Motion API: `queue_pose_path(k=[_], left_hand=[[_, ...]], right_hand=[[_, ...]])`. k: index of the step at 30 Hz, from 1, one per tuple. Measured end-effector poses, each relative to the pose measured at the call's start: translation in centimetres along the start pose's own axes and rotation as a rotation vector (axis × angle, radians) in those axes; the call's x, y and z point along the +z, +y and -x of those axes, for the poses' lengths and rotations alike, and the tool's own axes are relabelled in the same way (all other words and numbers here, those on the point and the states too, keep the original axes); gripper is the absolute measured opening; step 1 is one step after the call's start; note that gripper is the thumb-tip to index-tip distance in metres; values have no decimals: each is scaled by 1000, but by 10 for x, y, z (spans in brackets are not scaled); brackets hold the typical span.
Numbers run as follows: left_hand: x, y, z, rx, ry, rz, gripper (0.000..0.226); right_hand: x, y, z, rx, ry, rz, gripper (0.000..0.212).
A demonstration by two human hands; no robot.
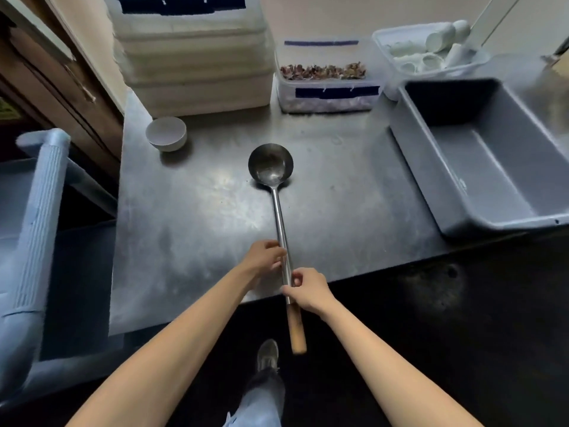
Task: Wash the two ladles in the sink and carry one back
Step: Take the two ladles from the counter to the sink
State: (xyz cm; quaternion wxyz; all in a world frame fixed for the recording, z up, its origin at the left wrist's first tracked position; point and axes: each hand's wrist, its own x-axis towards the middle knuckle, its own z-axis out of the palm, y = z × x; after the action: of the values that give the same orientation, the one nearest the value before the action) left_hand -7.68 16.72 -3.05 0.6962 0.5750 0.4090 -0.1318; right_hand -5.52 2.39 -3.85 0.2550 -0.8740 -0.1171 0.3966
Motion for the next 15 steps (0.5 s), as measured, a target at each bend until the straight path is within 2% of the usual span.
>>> queue_pose_path(k=[2, 6, 11, 13, 15], left_hand=[[4, 2, -6, 30, 41, -10, 13], [16, 7, -1, 32, 49, 33, 23], [39, 7, 22, 38, 11, 29, 14], [51, 1, 32, 25, -13, 33, 23], [65, -5, 44, 34, -48, 7, 20]], right_hand=[[-7, -1, 1, -20, -2, -8, 31], [-24, 3, 7, 4, -11, -60, 33], [-43, 23, 39, 41, -22, -118, 21], [-50, 31, 58, 48, -22, -149, 15], [-54, 42, 79, 75, -5, -175, 14]])
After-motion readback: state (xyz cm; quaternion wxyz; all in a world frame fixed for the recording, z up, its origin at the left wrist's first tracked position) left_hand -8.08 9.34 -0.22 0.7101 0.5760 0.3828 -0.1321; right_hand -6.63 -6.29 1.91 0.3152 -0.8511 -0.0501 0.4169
